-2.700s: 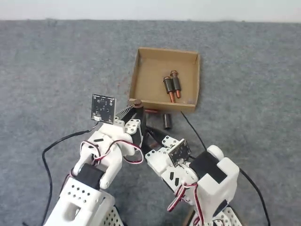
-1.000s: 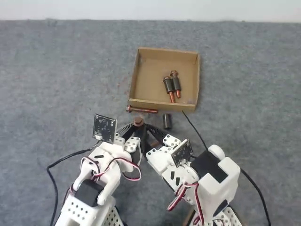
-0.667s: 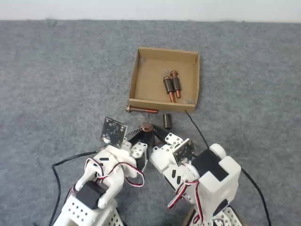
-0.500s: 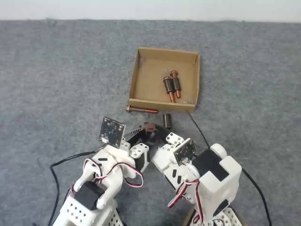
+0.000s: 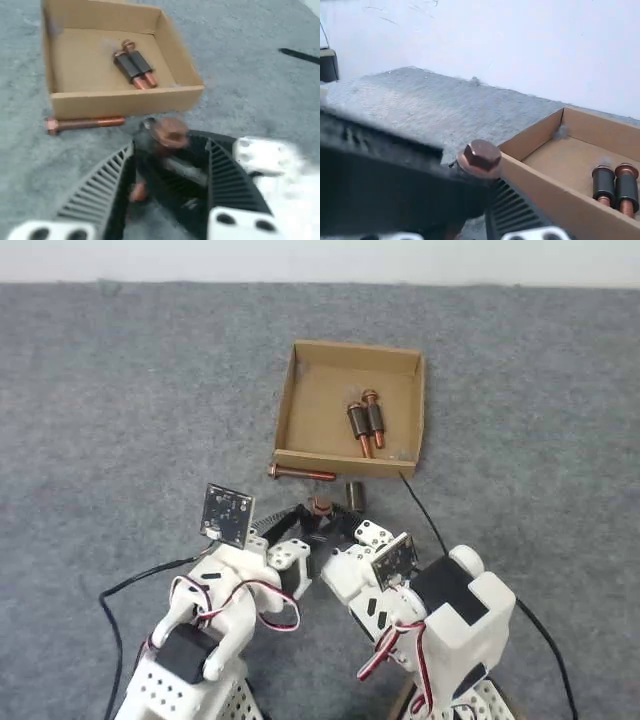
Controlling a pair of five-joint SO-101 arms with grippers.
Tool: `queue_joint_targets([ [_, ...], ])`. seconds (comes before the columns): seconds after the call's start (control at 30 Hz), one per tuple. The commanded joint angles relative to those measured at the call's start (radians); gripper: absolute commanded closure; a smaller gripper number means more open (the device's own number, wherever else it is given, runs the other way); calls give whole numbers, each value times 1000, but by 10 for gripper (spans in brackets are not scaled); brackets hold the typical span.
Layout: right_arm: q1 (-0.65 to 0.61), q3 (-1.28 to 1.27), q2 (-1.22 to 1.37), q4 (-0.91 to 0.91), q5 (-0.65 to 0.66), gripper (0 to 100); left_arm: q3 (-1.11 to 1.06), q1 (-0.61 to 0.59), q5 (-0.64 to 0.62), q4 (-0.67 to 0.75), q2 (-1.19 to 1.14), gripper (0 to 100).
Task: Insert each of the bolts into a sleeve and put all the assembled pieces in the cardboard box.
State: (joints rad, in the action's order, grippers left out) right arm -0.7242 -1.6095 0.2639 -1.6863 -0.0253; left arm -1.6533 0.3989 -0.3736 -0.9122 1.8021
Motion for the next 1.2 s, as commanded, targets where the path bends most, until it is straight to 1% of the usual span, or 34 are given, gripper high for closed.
queue_joint_targets([
  [0.0, 19, -29, -65, -13, -5, 991, 33, -18, -9, -15, 15, 786],
  [0.13, 18, -37, -64, -13, -5, 991, 39, -8, -9, -57, 15, 786],
  [0.2, 16, -37, -64, -4, -5, 992, 41, 12, -9, -57, 15, 786],
  [0.33, 13, -28, -73, 82, -3, 992, 77, 12, -12, -58, 15, 786],
  [0.5, -24, -28, -70, 117, -3, 992, 110, 11, -14, -60, 15, 786],
  [0.63, -27, -26, -73, 136, -3, 992, 154, 11, -15, -60, 15, 786],
  [0.77, -28, -26, -73, 136, -3, 992, 188, 5, -72, -60, 15, 786],
  [0.83, -28, -26, -71, 136, -3, 992, 200, -55, -87, -58, 15, 785],
  [1.0, -30, -31, -67, 136, -3, 992, 225, -301, -92, -52, 15, 784],
  [1.1, -44, -35, -65, 137, -3, 992, 214, -396, -92, -20, 15, 785],
  [1.17, -54, -37, -68, 176, -3, 992, 193, -425, -92, -2, 15, 785],
])
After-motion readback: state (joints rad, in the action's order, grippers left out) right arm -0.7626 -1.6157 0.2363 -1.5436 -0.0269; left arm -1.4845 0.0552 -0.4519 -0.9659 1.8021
